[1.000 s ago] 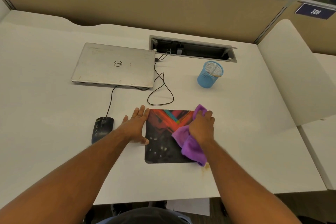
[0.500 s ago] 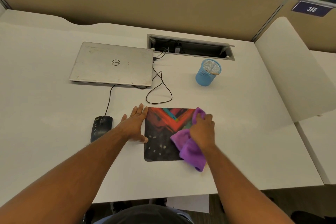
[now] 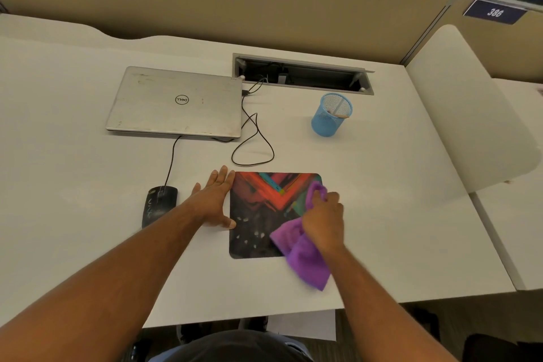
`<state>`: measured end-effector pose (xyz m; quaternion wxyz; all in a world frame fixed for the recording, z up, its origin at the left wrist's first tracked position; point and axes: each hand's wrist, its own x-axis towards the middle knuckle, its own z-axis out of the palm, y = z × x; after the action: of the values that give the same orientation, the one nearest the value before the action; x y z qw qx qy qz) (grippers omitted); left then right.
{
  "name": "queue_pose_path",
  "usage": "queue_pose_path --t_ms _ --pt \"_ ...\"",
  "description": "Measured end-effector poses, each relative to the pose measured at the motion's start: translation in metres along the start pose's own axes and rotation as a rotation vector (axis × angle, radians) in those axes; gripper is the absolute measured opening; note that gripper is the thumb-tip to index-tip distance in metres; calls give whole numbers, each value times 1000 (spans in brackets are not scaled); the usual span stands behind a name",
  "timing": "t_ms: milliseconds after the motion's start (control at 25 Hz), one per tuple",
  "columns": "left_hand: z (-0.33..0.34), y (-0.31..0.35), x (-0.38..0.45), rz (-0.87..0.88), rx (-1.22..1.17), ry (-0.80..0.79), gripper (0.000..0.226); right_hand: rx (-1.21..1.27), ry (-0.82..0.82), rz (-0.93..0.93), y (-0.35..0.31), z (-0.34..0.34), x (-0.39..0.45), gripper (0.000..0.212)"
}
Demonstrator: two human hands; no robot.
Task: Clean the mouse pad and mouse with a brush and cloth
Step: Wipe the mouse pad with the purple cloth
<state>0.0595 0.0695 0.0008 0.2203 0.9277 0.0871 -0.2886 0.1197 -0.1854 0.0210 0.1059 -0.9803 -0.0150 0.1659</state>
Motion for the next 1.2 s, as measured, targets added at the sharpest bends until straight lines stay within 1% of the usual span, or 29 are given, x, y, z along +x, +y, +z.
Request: queue_pose_path --t_ms 80,120,200,320,400,480,520,600,680,760,840,920,1000,1040,1080,1200 --pt "-1 1 0 -5 11 -14 131 -8 16 84 10 -8 10 51" --pt "-1 2 0 -5 9 -19 131 -6 21 93 2 -6 6 51" --pt "-1 2 0 -6 14 -8 132 22 -18 30 -32 7 -13 54" --pt "-2 1 1 -6 22 -13 132 72 -96 -147 -69 33 -44 63" --pt "-1 2 -1 -5 31 -2 132 108 -105 -188 -63 29 -45 55" --pt "-2 1 -1 -1 22 -4 132 101 -45 -90 -34 11 -28 45" --pt "-3 1 -1 1 14 -7 132 76 -14 -25 -16 2 -17 46" --pt "-2 3 -1 -4 18 -14 132 69 -1 83 11 -11 1 44" --pt "-2 4 -2 -11 17 -23 131 77 17 90 5 -7 2 42" --pt "-3 5 -3 -6 16 -18 131 76 12 -16 -23 11 -14 44" --pt "-4 5 -4 -2 17 -17 132 82 -28 -188 -56 36 -35 50" --pt "-6 4 -4 3 23 -16 132 69 -69 -369 -85 53 -54 50" --pt "-6 5 -5 5 22 -18 132 64 -111 -512 -92 53 -56 46" --pt "-6 4 -6 5 22 -19 133 67 -121 -530 -84 48 -50 45" --pt "-6 4 -6 8 24 -19 133 75 -120 -494 -71 39 -40 44" --pt "-9 7 -3 6 33 -29 134 100 -45 -216 -28 8 1 37"
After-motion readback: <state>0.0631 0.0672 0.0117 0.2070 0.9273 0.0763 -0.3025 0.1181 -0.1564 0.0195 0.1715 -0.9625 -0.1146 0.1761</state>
